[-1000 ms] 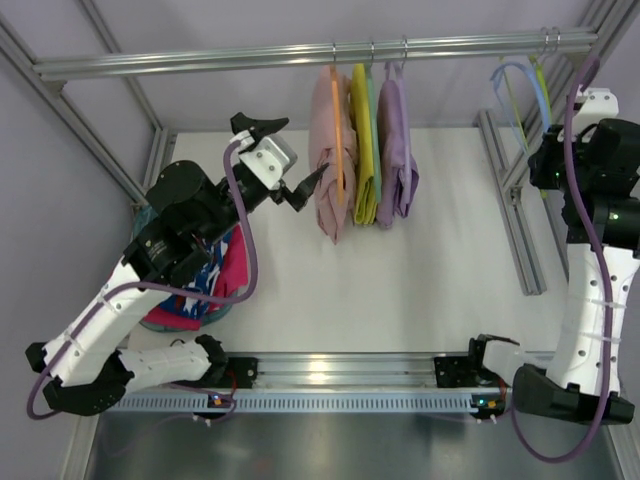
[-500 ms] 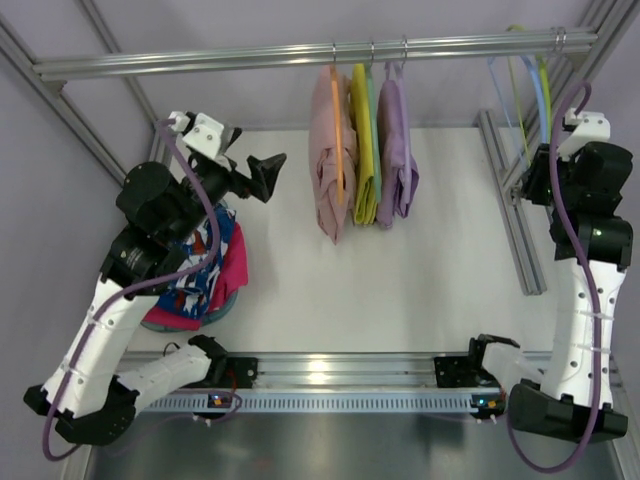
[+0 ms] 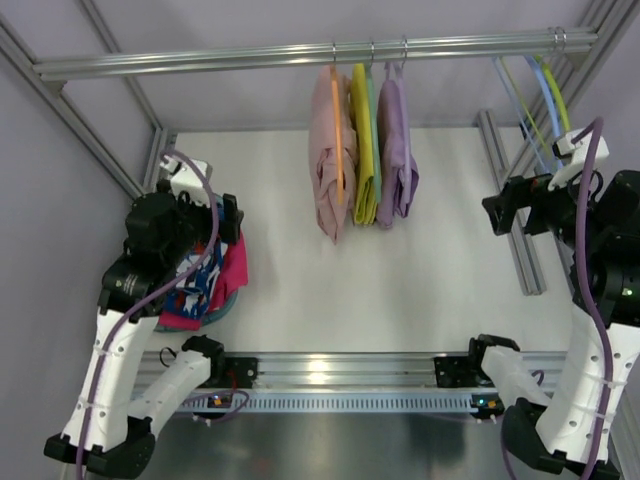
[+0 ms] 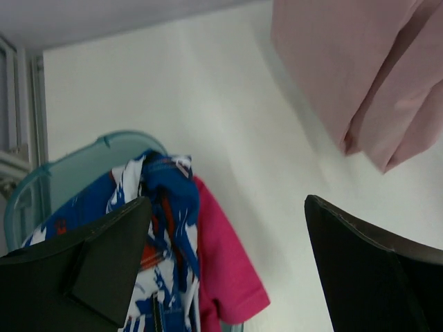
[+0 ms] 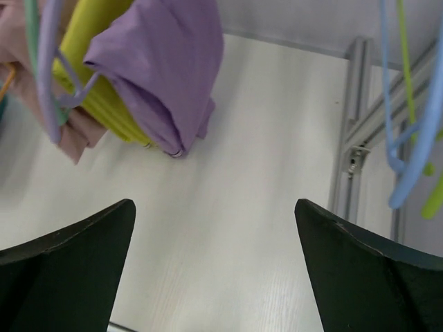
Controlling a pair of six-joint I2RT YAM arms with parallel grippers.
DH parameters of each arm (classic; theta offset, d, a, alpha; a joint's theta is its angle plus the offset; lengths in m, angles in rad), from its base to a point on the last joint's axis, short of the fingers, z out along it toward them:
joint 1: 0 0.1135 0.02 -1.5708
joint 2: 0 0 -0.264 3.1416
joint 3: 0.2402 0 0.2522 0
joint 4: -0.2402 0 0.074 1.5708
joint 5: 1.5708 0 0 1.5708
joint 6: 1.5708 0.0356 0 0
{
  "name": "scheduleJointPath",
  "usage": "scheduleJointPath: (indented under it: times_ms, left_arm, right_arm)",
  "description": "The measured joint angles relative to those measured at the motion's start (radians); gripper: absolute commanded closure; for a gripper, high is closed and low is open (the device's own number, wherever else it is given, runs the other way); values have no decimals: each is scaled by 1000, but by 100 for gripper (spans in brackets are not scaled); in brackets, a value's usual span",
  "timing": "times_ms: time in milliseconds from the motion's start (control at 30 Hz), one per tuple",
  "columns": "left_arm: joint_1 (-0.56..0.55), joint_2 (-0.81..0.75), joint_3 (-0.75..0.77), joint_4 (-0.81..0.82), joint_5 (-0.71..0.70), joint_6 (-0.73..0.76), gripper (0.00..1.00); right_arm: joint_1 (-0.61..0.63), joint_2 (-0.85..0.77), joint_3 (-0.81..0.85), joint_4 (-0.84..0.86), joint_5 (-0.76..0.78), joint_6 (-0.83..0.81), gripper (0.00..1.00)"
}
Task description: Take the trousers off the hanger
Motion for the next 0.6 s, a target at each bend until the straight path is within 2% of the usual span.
scheduleJointPath:
  times_ms: [167,300,467,600]
  left_arm:
    - [19,57,-49,-158,-26,56,2]
    - [42,29,-57,-241,-57,61,2]
    - [114,-35,-51,-280,-78,48,2]
    - [183,-64,-37,-296,-78,37,2]
  right_arm:
    - [0,5,-20,-98,-163,-56,1]
    - [8,2,-99,-132,-245,-71,1]
    - [68,-18,-196,-145,-249,-61,1]
    - [123,-30,-209,-154,-235,-52,1]
